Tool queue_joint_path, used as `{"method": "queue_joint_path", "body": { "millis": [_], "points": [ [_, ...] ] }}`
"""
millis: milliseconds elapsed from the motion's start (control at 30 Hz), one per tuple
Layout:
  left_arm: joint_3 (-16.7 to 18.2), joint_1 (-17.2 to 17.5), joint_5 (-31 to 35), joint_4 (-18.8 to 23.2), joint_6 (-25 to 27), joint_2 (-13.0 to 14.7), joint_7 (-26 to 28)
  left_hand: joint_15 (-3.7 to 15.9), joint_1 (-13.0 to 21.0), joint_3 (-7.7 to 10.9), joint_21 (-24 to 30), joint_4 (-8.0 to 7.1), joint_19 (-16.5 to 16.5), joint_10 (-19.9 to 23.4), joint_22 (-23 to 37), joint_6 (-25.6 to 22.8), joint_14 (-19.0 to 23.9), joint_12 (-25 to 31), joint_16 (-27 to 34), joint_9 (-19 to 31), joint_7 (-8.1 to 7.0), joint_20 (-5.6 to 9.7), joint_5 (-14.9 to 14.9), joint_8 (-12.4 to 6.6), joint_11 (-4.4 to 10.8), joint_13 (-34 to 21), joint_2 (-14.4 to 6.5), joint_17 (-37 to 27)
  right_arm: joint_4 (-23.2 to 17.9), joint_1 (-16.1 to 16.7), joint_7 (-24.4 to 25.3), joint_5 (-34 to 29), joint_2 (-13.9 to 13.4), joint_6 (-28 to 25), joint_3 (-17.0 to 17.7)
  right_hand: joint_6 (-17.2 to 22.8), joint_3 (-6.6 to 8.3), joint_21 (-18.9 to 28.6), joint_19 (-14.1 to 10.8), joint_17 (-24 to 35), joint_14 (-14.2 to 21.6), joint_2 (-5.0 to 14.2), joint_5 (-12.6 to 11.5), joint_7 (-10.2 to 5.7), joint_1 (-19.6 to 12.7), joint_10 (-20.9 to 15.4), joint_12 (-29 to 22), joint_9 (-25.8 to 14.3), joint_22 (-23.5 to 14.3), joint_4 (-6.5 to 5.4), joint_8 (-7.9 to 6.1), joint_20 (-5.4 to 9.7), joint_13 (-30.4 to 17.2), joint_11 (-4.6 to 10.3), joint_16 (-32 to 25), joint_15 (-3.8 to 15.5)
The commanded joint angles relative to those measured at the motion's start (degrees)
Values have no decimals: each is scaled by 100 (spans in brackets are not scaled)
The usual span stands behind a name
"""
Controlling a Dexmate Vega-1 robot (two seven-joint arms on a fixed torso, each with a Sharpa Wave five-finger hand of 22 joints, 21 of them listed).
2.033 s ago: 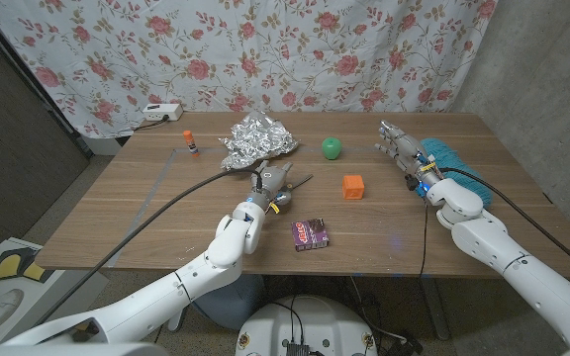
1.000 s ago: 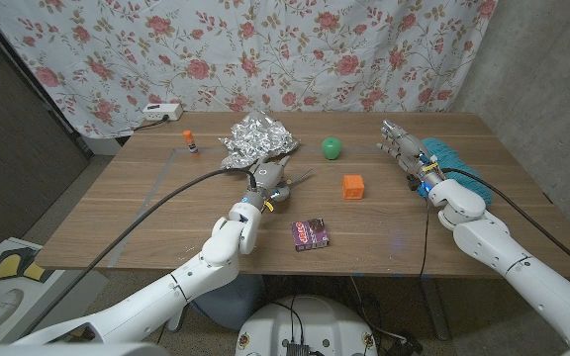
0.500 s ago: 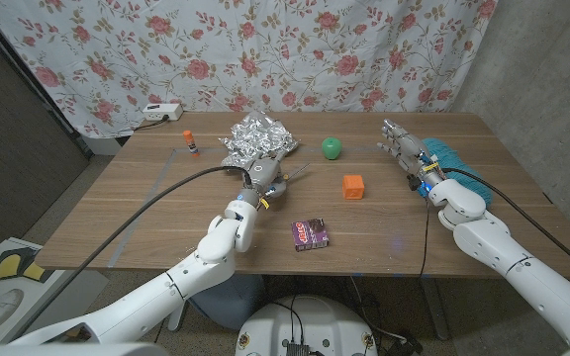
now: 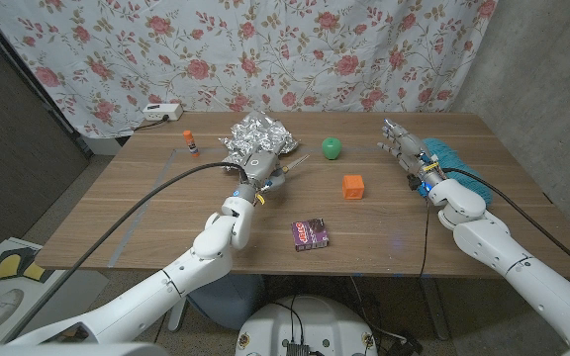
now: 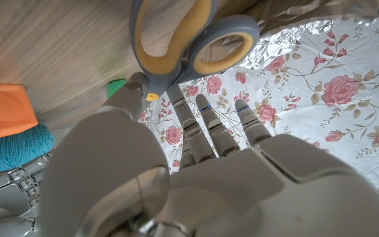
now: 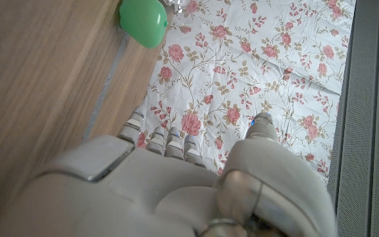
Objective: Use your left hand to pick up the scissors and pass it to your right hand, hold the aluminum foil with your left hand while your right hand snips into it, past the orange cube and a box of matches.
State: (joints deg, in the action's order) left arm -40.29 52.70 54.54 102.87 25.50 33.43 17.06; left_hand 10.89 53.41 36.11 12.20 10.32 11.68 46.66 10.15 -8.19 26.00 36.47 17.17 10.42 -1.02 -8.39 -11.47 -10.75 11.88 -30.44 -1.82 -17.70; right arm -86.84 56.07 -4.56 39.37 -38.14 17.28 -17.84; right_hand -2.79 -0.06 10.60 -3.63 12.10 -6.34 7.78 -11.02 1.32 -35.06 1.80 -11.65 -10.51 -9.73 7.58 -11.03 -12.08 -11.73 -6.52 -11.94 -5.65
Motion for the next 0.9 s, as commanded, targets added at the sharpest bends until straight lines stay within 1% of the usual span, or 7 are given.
{"method": "queue_joint_path", "body": {
  "millis": [33,333,433,733,900],
  "points": [
    [162,-45,-235,-104,-336,-42,363,67,72,39,-26,-16,50,32,18,-8,46,45,-3,12,-22,22,-47,5,79,-484,-16,-33,7,19,25,-7,-14,32,34,-54,34,20,45,14,-38,-22,-1,1,-4,42,7,-21,-16,-6,0,-10,-5,-10,-32,0],
    [218,-124,-377,-242,-581,-92,563,53,77,60,-26,-26,60,14,20,-27,55,75,-16,12,-35,26,-54,2,80,-521,-6,-37,-2,0,55,5,-13,-40,26,-55,39,20,47,13,-39,-26,-1,0,-3,35,1,-21,-16,-5,-1,-10,-5,-6,-33,2],
    [259,-157,-503,-290,-752,-96,637,45,72,66,-29,-35,58,9,20,-38,66,86,-16,12,-36,28,-55,-1,80,-534,-6,-40,15,-14,39,-8,-13,-31,17,-54,43,21,48,13,-38,-27,-1,10,-2,35,0,-21,-16,-6,-1,-10,-5,3,-34,0],
    [325,-296,-748,-505,-1133,-250,968,51,73,77,-31,-39,62,6,21,-64,72,119,-25,12,-36,30,-57,-5,80,-568,5,-46,23,-3,59,-2,-40,-32,51,-53,49,21,49,13,-40,-29,-1,5,0,35,-2,-21,-16,-6,-2,-9,-4,5,-34,-3],
    [369,-392,-986,-693,-1504,-317,1164,58,77,76,-24,-41,85,4,22,-72,82,142,-23,11,-37,42,-55,-4,80,-591,10,-56,34,6,66,8,-57,-19,80,-57,53,21,50,13,-40,-31,-1,7,3,37,-2,-21,-16,-6,-1,-9,-4,4,-35,-3]
  ]
}}
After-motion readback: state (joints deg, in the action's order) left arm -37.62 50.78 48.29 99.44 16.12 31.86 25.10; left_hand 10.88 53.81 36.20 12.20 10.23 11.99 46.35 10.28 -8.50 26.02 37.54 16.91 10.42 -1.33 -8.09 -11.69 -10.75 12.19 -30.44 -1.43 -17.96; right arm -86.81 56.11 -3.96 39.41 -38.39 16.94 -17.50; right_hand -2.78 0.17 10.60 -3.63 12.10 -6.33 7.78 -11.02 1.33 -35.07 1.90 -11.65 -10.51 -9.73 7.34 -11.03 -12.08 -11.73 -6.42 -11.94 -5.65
